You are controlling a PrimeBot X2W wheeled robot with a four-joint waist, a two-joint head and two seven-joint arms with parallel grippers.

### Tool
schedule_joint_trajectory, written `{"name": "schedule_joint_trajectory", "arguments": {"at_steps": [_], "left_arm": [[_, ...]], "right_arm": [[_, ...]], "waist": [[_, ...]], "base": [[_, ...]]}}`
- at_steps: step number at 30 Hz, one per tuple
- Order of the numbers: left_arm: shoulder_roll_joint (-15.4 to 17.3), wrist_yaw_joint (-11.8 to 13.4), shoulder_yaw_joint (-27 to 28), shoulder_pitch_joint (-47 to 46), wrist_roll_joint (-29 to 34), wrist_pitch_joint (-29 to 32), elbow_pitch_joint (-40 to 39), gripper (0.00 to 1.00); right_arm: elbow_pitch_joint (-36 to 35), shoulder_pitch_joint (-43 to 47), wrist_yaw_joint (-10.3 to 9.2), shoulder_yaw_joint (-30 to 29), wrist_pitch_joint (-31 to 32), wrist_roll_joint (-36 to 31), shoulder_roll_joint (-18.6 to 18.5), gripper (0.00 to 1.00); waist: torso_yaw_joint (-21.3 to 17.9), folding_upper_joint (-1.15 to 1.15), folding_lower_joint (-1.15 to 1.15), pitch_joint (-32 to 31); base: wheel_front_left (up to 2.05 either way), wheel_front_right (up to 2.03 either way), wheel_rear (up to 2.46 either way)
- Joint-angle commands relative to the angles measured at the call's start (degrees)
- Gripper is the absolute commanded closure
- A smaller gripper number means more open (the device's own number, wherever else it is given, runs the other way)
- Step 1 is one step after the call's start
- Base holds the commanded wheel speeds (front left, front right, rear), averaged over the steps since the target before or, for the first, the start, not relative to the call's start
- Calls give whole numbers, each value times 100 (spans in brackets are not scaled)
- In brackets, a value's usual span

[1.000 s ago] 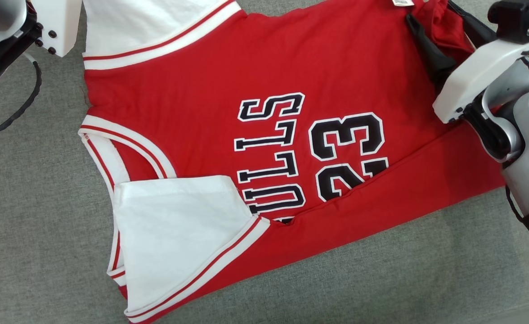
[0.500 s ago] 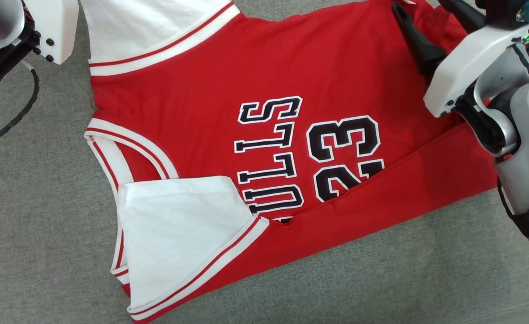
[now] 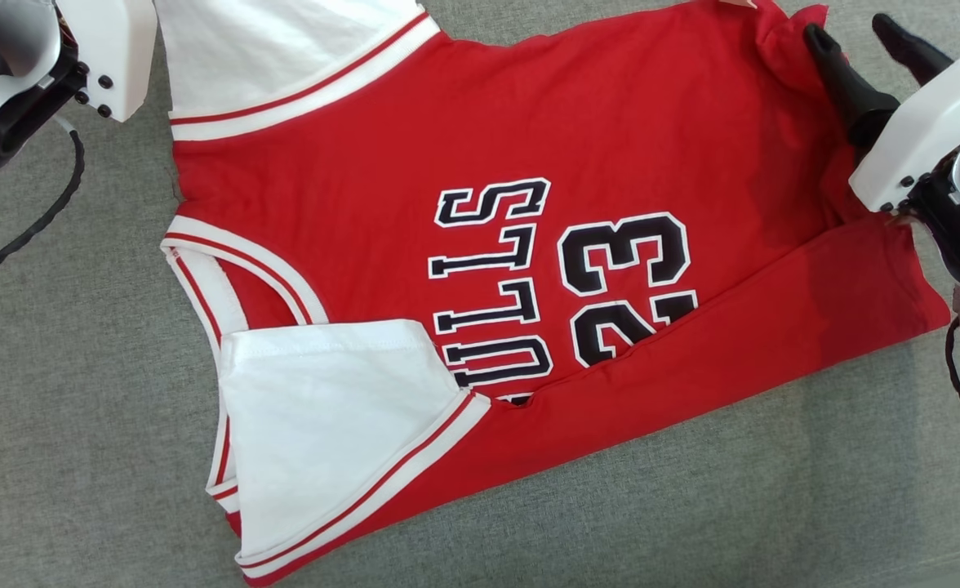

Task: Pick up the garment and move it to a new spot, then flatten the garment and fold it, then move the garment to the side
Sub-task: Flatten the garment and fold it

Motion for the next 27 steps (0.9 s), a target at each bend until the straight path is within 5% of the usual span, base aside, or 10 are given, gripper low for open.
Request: {"name": "schedule_joint_trajectory", "arguments": {"at_steps": [1, 12, 15, 19, 20, 27], "left_arm": [[7, 9, -6, 99, -36, -47, 21, 100], [-77, -17, -98, 30, -66, -100, 141, 100], [-116, -25, -137, 20, -81, -106, 171, 100], [-130, -25, -159, -6, -97, -160, 205, 100], [-129, -26, -162, -15, -101, -165, 212, 100], [-106, -35, -184, -88, -52, -396, 198, 100]], "right_arm": [[35, 32, -2, -72, 110, 106, 31, 0], [696, -522, -2, -179, 620, 527, 328, 0], [894, -640, -2, -148, 589, 472, 349, 45], [1054, -744, -2, -139, 498, 482, 358, 75], [1062, -772, -2, -139, 452, 533, 367, 100], [1063, -928, -2, -191, 26, 911, 211, 100]], "waist": [[8, 0, 0, -9], [92, 0, 0, -24], [132, 0, 0, -32], [164, 0, 0, -38], [168, 0, 0, -36], [179, 0, 0, -7]], "base": [[0, 0, 0], [0, 0, 0], [0, 0, 0], [0, 0, 0], [0, 0, 0], [0, 0, 0]]}}
